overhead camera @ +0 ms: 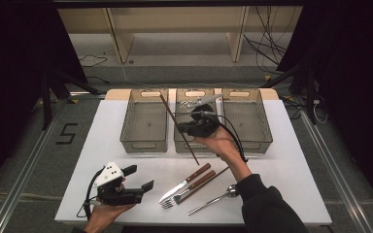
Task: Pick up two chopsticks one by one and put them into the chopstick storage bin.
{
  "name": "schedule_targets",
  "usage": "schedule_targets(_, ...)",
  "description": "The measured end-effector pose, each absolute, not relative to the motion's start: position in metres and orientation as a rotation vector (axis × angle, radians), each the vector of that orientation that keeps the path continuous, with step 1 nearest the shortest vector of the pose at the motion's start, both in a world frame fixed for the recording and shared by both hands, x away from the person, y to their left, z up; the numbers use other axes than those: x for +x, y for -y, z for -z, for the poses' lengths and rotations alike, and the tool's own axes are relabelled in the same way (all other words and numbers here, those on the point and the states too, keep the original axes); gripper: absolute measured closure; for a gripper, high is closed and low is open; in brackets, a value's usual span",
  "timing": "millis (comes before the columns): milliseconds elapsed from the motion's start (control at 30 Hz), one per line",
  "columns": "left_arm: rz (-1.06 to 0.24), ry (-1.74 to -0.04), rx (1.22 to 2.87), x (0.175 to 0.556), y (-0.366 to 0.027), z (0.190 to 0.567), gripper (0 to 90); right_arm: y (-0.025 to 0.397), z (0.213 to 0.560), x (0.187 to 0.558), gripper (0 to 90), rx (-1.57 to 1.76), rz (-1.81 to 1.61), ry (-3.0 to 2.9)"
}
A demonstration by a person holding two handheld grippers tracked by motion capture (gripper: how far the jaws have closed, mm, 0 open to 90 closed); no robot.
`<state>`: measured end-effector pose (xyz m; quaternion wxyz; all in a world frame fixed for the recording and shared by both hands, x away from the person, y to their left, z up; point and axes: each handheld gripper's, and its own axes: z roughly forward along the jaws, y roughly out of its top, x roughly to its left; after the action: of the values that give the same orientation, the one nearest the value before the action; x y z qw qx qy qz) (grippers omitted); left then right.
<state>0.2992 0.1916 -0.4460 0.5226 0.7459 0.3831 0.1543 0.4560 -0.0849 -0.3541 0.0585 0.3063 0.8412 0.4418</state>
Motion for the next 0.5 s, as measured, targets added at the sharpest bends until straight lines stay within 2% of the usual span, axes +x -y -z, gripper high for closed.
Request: schedule_targets(500, -0.361, -0.915, 1.778, 0.299, -0.194, 0.445, 15.6, 0.055, 0.345, 0.491, 85.7, 1.085, -1.453, -2.439)
